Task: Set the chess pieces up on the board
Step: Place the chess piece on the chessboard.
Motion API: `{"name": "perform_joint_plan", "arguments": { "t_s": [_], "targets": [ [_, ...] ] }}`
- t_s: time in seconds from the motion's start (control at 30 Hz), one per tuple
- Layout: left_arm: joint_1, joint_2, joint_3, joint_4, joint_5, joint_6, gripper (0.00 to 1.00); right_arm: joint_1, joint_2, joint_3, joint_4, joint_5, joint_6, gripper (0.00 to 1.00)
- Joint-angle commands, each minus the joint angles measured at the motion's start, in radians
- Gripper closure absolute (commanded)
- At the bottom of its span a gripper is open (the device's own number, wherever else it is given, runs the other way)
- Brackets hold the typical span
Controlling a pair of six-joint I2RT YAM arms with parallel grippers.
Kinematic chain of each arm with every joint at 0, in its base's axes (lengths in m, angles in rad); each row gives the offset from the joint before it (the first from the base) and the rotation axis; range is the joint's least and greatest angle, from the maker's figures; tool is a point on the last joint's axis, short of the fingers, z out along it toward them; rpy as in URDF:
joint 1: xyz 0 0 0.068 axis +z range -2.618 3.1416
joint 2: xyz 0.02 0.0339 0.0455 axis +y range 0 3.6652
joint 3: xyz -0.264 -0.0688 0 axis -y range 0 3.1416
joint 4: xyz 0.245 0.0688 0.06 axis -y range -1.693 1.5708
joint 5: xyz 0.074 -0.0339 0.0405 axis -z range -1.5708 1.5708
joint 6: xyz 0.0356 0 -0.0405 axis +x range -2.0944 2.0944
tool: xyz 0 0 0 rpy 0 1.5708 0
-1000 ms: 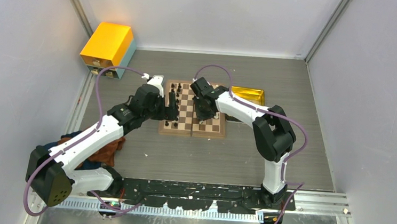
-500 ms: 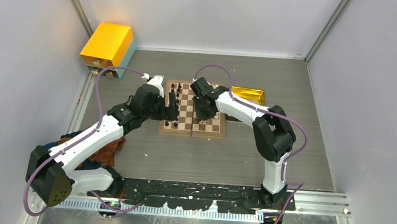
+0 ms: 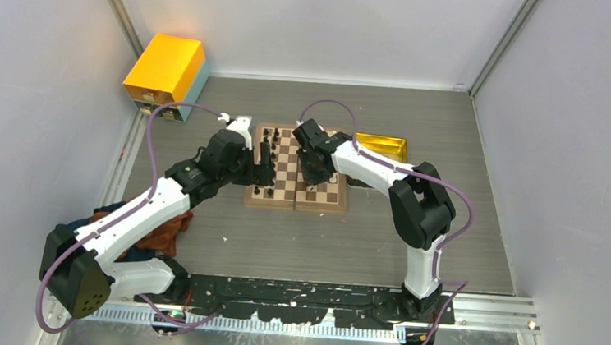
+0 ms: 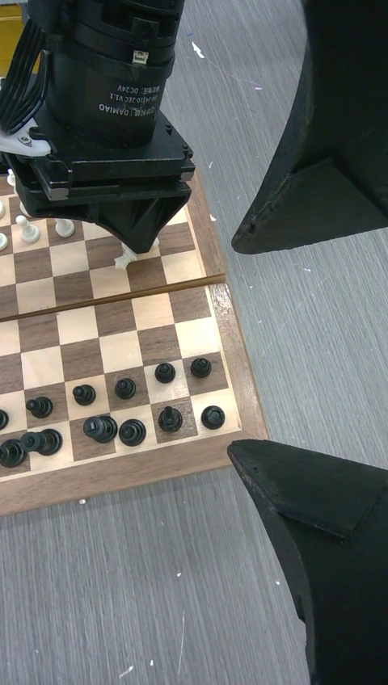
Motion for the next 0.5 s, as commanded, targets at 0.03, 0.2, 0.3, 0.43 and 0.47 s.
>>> {"name": "perform_joint_plan", "arguments": {
  "t_s": [0.03,0.2,0.3,0.43,0.47],
  "targets": [
    [0.004,-0.03,0.003,0.036,0.006,-0.001,0.14,0.007,-0.043,0.047,0.011,0.018,-0.005,0.72],
    [0.004,-0.03,0.006,0.036,0.006,0.0,0.14,0.007,-0.043,0.052,0.008,0.014,-0.006,0.72],
    [0.005,-0.029,0.008,0.035,0.006,0.001,0.14,0.007,-0.045,0.056,0.008,0.011,-0.007,0.71],
    [0.005,-0.027,0.009,0.037,0.007,0.002,0.14,0.006,-0.043,0.064,0.004,0.014,-0.011,0.68],
    [0.005,-0.027,0.009,0.037,0.008,0.003,0.14,0.007,-0.042,0.065,0.002,0.014,-0.012,0.68]
  ]
}}
